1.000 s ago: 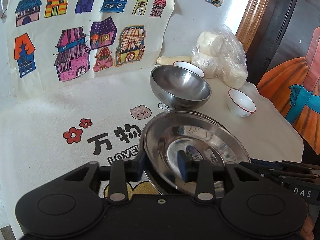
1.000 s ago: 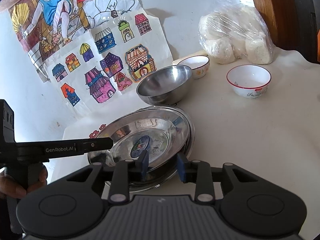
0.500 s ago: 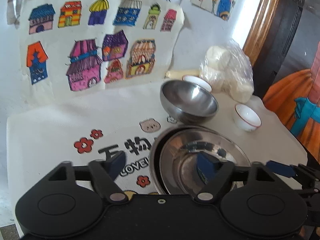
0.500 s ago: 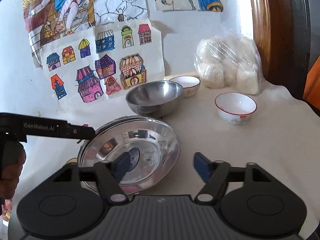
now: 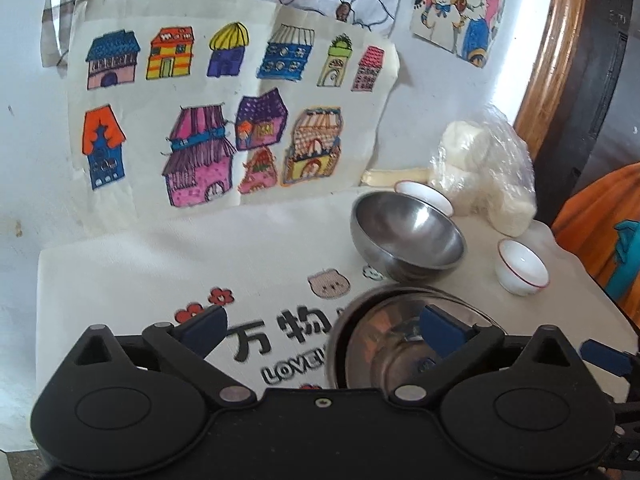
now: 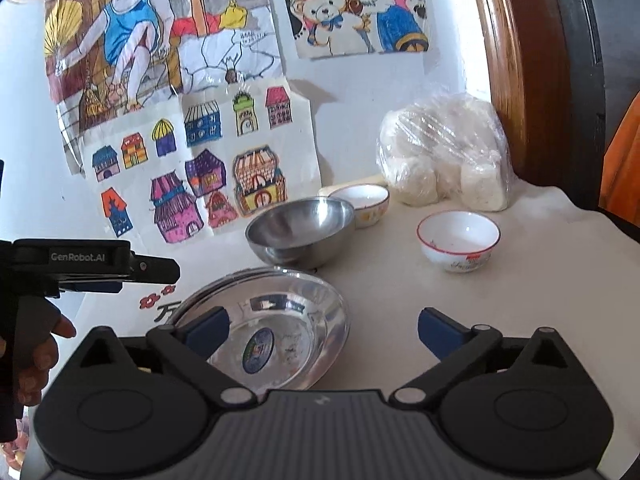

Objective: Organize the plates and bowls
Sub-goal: 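Move the left tool to the rim of the deep steel bowl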

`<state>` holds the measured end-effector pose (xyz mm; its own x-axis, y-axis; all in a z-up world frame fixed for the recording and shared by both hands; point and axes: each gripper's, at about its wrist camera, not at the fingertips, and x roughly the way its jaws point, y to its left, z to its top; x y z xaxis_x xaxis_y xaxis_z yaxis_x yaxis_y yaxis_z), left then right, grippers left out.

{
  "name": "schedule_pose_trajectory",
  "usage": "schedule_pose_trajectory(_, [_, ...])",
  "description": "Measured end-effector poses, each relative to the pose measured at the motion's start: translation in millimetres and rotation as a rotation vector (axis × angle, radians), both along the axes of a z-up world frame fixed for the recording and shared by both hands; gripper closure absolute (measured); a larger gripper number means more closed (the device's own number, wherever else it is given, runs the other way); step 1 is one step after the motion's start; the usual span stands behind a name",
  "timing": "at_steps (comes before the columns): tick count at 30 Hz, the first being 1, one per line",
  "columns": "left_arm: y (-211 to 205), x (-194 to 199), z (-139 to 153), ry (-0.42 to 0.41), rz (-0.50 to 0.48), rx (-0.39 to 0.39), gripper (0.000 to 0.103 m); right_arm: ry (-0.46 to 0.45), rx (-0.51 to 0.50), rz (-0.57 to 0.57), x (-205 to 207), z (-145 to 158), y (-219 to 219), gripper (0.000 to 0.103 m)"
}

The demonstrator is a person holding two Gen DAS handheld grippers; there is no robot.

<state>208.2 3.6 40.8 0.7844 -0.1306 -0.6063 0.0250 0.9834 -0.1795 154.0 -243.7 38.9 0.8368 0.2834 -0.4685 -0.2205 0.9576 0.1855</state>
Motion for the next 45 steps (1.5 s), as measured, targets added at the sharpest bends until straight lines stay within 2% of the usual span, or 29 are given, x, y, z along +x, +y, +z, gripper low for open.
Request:
schedule_pose_trajectory(5, [1.6,10.7,2.9,-0.047,0.04,0.051,0.001,-0.016,0.004,-0.018,4.4,1.1,-3.9,0.0])
schedule_pose_trajectory(11, [2.8,31.3,7.3,-0.056,0.057,0.073,0.001,0.012,0.046,-0.025,17.1,-6.6,-12.3,0.0])
schedule_pose_trajectory(16, [2.6,48.1,8.1,-0.073,0.054,0.062,0.001,0.004,0.094,-0.037,30.9,-1.3,-18.8,0.0])
schedule_pose_trajectory(20, [1.1,67.8,5.7,-0.056,0.053,0.046,0.001,-0.005,0.162,-0.035,47.9,4.9,-21.7,0.0])
schedule_pose_trajectory(23, [-3.1,80.3,4.3,-0.046,0.037,0.042,0.001,0.002,0.177,-0.025,65.2,7.8,-22.4,0.0])
schedule_pose_trajectory(27, [-9.4,95.4,1.2,-0.037,0.026,0.047,0.001,0.012,0.156,-0.005,86.3,8.5,-20.0,0.0])
schedule_pose_trajectory(35, [-16.2,121.2,-9.7,0.0,0.009,0.017,0.001,0.015,0.043,0.024,113.2,2.2,-7.0,0.002])
schedule_pose_trajectory(42, [-18.8,134.9,-18.8,0.023,-0.027,-0.036,0.001,0.013,-0.033,0.08,131.6,-7.5,11.6,0.016])
schedule_pose_trajectory(45, [-22.0,137.7,-20.2,0.03,-0.042,-0.048,0.008,0.031,-0.045,0.099,143.1,-12.1,18.2,0.025])
